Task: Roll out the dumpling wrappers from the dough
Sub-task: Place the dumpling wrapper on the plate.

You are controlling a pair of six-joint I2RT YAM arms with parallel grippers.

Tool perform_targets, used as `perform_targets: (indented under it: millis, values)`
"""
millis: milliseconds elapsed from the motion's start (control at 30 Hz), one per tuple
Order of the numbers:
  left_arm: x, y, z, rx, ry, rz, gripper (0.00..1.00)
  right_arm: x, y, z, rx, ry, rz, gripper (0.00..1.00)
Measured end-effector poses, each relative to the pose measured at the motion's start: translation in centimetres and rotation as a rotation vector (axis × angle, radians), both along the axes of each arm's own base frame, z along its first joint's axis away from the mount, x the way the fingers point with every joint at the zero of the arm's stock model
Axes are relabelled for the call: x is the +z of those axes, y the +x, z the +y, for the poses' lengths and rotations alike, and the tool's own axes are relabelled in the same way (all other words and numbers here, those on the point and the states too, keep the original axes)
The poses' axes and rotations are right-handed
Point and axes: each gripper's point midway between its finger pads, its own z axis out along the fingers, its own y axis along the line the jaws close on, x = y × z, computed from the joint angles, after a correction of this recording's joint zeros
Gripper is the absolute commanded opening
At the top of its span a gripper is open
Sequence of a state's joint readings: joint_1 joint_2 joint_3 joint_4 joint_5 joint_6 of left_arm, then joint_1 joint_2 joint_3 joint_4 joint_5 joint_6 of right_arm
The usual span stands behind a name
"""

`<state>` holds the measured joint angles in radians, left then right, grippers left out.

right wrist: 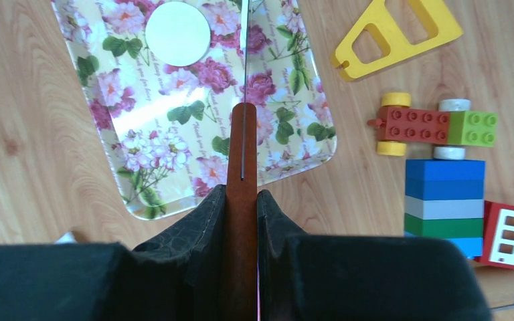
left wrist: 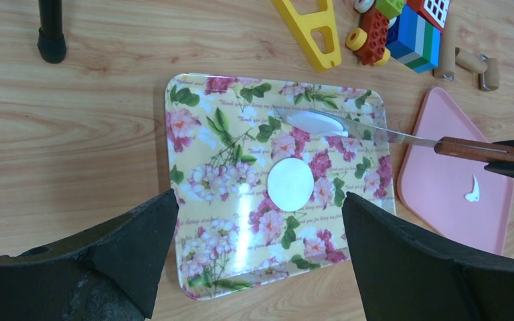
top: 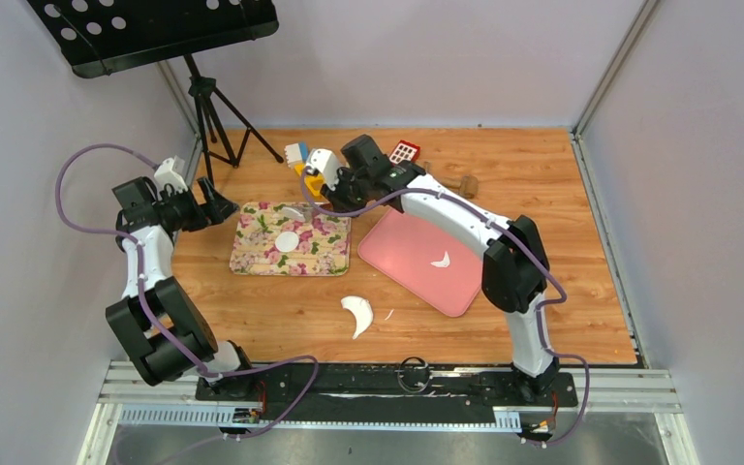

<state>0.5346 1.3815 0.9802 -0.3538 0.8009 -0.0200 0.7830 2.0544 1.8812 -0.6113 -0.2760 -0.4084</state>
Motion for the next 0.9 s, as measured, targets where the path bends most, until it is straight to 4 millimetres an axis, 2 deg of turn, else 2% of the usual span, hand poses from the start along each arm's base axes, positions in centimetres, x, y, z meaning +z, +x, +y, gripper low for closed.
perform_targets:
  millis: [167, 500, 900]
  values:
    - [-0.1, -0.1, 0.1, 0.002, -0.004, 0.002, 1.00, -0.1, -0.3, 0.5, 0.036, -0.045, -0.072, 0.00]
    - [0.0, 0.0, 0.0, -0.002, -0.005, -0.006, 1.00, 0.0, -4.1, 2.3, 0.162, -0.123, -0.197, 0.00]
    - [0.1, -0.1, 0.3, 0.001, -0.014, -0.009, 1.00, -0.5, -6.0, 3.0, 0.234, -0.241, -0.356, 0.00]
